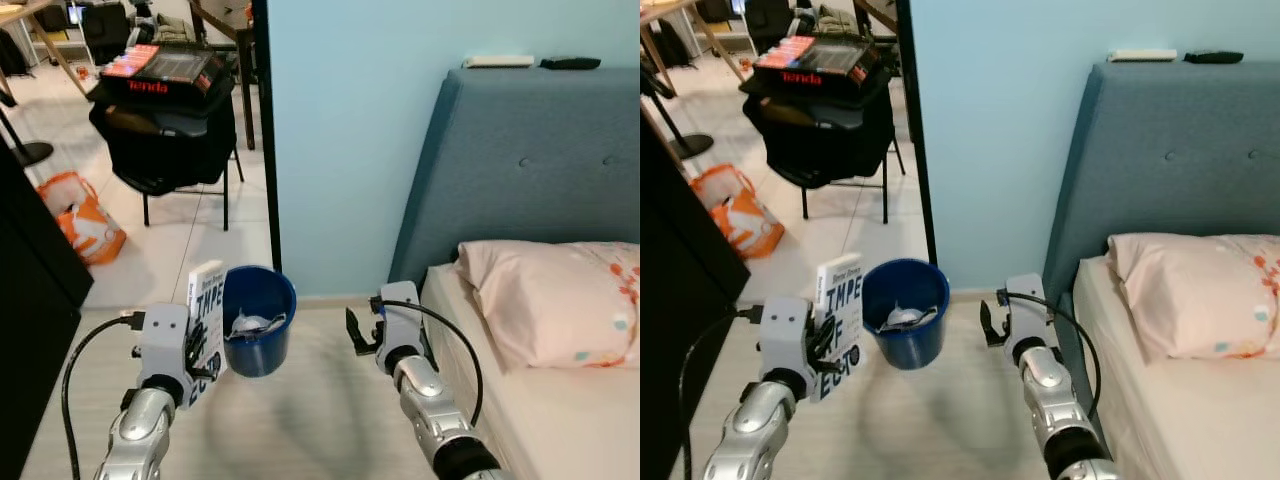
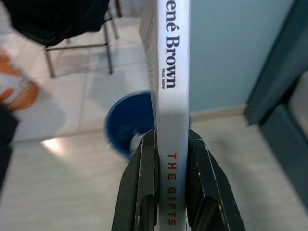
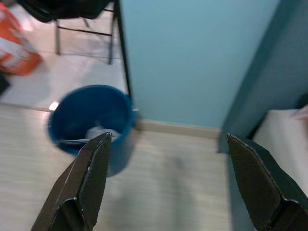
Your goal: Clean up the room
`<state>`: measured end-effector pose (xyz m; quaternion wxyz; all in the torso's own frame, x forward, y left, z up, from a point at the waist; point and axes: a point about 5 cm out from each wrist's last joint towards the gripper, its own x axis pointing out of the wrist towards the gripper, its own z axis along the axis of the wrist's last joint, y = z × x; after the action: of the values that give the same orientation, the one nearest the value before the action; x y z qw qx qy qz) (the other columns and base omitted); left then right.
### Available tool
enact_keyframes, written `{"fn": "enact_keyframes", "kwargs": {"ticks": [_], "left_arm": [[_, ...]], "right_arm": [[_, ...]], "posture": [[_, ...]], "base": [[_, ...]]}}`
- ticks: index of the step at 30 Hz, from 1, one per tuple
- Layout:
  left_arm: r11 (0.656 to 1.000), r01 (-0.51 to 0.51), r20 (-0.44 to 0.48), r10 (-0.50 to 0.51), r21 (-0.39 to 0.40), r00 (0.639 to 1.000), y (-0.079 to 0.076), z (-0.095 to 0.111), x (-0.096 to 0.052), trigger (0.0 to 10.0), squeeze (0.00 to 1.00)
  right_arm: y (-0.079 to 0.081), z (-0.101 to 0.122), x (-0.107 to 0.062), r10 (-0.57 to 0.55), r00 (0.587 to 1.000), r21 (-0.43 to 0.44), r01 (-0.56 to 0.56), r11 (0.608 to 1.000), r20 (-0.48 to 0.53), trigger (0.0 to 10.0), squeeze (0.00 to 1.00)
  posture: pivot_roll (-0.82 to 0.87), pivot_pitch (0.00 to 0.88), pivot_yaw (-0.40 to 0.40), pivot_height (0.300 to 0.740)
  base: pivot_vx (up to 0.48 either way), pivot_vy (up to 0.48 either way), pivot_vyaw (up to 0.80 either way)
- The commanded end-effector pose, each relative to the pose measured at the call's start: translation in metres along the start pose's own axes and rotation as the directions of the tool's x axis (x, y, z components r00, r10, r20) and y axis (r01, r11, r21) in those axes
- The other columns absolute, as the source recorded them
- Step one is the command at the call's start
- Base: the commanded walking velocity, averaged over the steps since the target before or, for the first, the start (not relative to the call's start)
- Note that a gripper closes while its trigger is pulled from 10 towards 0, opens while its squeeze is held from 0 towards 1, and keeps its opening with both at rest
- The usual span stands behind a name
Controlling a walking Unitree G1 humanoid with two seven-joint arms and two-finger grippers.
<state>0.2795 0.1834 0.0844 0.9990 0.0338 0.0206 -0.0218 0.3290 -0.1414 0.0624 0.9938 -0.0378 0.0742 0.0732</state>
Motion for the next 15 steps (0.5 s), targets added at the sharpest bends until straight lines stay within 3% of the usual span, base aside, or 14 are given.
{"fn": "enact_keyframes", "kwargs": {"ticks": [1,5,10,15], "left_arm": [[1.000,-0.023,0.012,0.023,0.000,1.000,0.0070,0.0004,-0.0027,10.0,0.00],[1.000,-0.022,0.012,0.022,0.000,1.000,0.0071,0.0005,-0.0025,10.0,0.00],[1.000,-0.022,0.011,0.022,0.000,1.000,0.0073,0.0004,-0.0026,10.0,0.00],[1.000,-0.021,0.011,0.021,0.000,1.000,0.0072,0.0006,-0.0024,10.0,0.00]], "right_arm": [[0.0048,-0.0034,-0.0006,0.004,1.000,0.016,-0.004,1.000,-0.014,10.0,0.00],[0.0050,-0.0038,-0.0006,0.005,1.000,0.015,-0.005,1.000,-0.018,10.0,0.00],[0.0048,-0.0042,-0.0008,0.003,1.000,0.017,-0.003,1.000,-0.019,10.0,0.00],[0.0048,-0.0035,-0.0009,0.007,1.000,0.017,-0.006,1.000,-0.013,10.0,0.00]], "posture": [[0.05,0.097,-0.002,0.740],[0.05,0.100,-0.001,0.740],[0.05,0.098,0.000,0.740],[0.05,0.098,0.000,0.740]], "base": [[0.375,0.000,0.00],[0.378,0.000,-0.35],[0.379,0.000,-0.80],[0.381,0.000,0.00]]}}
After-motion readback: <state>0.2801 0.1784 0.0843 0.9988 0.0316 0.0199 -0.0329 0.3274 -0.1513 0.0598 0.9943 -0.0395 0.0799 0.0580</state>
